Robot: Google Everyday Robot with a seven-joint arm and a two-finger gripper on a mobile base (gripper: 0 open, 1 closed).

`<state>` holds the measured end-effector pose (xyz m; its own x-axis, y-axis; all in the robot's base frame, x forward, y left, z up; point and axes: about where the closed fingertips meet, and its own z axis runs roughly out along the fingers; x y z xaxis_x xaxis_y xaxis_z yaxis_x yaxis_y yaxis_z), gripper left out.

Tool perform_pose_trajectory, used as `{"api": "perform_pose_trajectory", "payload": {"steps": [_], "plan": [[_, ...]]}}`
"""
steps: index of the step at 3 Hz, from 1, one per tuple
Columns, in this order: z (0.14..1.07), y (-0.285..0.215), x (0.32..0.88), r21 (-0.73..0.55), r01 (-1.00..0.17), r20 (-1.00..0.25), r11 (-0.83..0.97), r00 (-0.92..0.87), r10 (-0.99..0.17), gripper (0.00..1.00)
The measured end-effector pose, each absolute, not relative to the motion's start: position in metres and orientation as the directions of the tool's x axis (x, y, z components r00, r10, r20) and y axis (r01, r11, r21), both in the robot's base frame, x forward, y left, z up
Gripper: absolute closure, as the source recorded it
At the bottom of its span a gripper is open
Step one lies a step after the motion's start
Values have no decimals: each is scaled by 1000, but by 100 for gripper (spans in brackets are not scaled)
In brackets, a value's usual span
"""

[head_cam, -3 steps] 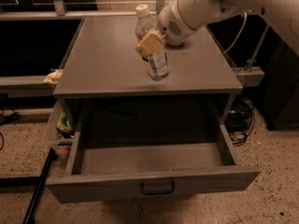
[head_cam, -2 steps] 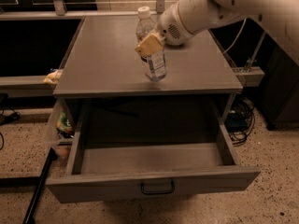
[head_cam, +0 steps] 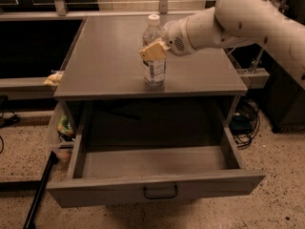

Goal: Pick blue plastic bottle from top drawer and place on counter

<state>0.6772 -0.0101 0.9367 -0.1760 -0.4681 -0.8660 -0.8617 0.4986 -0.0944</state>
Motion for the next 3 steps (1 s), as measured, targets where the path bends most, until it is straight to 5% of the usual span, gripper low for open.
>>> {"api": "perform_pose_trajectory", "payload": {"steps": [1, 3], "plan": [[927, -12, 684, -69, -856, -879, 513, -192, -438, 100], [930, -12, 684, -69, -856, -879, 513, -192, -438, 59]]}}
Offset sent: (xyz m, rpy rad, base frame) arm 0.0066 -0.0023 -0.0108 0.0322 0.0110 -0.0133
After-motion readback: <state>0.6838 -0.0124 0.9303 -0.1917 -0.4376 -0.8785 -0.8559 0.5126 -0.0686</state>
